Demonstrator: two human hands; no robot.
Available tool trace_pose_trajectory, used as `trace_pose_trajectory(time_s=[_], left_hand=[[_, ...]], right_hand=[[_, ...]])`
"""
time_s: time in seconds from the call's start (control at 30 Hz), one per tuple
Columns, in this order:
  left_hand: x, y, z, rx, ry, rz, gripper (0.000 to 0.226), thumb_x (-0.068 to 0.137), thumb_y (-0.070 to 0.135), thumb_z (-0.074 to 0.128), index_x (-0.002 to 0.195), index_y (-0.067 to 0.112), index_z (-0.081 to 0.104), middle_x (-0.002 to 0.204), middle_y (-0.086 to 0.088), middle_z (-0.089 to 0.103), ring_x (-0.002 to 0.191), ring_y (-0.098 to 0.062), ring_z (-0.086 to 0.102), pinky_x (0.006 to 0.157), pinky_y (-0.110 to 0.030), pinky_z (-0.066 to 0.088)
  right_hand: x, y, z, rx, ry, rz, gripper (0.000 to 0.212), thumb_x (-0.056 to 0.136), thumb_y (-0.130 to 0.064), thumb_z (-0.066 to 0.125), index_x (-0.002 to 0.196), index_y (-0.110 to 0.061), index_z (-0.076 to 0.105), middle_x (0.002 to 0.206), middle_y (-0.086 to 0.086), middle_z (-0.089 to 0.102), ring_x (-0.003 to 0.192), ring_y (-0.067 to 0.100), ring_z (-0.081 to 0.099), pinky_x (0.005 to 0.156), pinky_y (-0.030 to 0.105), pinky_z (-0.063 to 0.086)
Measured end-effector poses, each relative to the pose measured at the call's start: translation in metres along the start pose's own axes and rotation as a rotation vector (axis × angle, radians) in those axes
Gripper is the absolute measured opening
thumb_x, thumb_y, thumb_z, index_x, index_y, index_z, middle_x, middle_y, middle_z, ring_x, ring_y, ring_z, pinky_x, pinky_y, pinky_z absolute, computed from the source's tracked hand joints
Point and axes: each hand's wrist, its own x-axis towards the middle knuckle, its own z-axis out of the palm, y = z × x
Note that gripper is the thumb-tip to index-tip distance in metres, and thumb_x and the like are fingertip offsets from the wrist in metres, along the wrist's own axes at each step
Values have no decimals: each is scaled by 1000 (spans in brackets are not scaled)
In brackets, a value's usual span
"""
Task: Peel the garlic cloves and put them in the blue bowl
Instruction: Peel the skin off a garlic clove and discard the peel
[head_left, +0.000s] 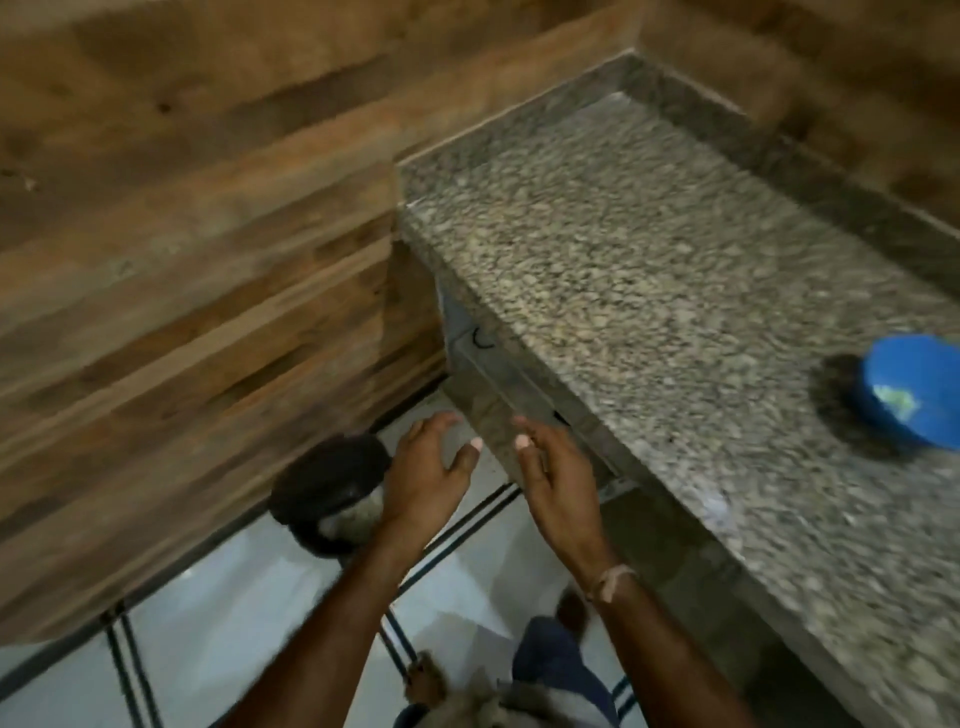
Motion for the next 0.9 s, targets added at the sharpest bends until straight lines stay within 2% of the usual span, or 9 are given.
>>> trace_pose_trajectory(time_s=[0.07, 0.13, 0.3, 0.4, 0.47, 0.57, 0.7, 0.8, 0.9], left_hand=[[4, 35, 33, 7, -23, 82, 38, 99, 32, 69, 135, 24, 62, 133, 5, 58, 124, -11, 53, 100, -26, 39], [10, 67, 73, 27, -29, 154, 35, 98, 30, 71, 131, 22, 65, 129, 4, 63, 120, -12, 56, 96, -21, 38], [10, 132, 174, -12, -179, 232, 33, 98, 26, 72, 130, 19, 66, 129, 0, 69, 121, -19, 63, 104, -40, 52], [7, 160, 221, 46, -245, 267, 37, 97, 25, 72, 132, 16, 66, 130, -3, 67, 120, -18, 62, 98, -29, 47], [7, 172, 249, 78, -298, 285, 36, 96, 24, 74, 131, 15, 67, 127, -4, 68, 116, -19, 64, 95, -29, 49], [7, 184, 288, 137, -429, 347, 35, 92, 20, 77, 126, 18, 69, 120, -2, 69, 108, -18, 67, 95, -37, 56], [5, 196, 334, 263, -574, 547, 37, 84, 21, 80, 119, 23, 71, 110, 2, 66, 105, -18, 64, 90, -40, 56], [5, 198, 357, 335, -650, 712, 31, 85, 22, 81, 115, 21, 72, 106, 0, 64, 104, -22, 61, 83, -37, 52], [7, 196, 370, 362, -646, 804, 15, 88, 23, 78, 100, 24, 70, 95, 4, 61, 93, -23, 60, 73, -37, 50]], right_hand=[[7, 15, -44, -35, 50, -32, 28, 108, -28, 52, 128, -19, 69, 120, -7, 66, 110, 6, 60, 97, 18, 46], [12, 36, -86, -82, 84, -40, 29, 108, -28, 51, 128, -17, 68, 121, -2, 67, 112, 11, 60, 96, 17, 43], [-3, 91, -182, -156, 178, 11, 34, 107, -28, 49, 132, -15, 68, 128, 4, 69, 118, 17, 61, 100, 23, 44], [-16, 118, -219, -122, 245, 111, 36, 107, -32, 49, 133, -16, 67, 130, 2, 68, 121, 18, 63, 102, 36, 50], [-26, 136, -240, -81, 312, 179, 36, 107, -34, 49, 134, -18, 67, 132, -1, 67, 123, 16, 62, 104, 39, 51], [-38, 158, -274, -87, 442, 270, 37, 106, -36, 50, 134, -18, 67, 130, -3, 67, 121, 15, 63, 104, 39, 52], [-48, 192, -314, -195, 581, 392, 46, 104, -45, 47, 131, -14, 68, 128, 4, 68, 120, 24, 64, 99, 42, 54], [-47, 216, -329, -336, 572, 461, 38, 105, -38, 53, 130, -14, 69, 126, 6, 68, 119, 28, 64, 99, 41, 52], [-41, 231, -339, -472, 535, 499, 31, 102, -31, 56, 129, -21, 68, 127, 6, 66, 117, 32, 61, 95, 43, 50]])
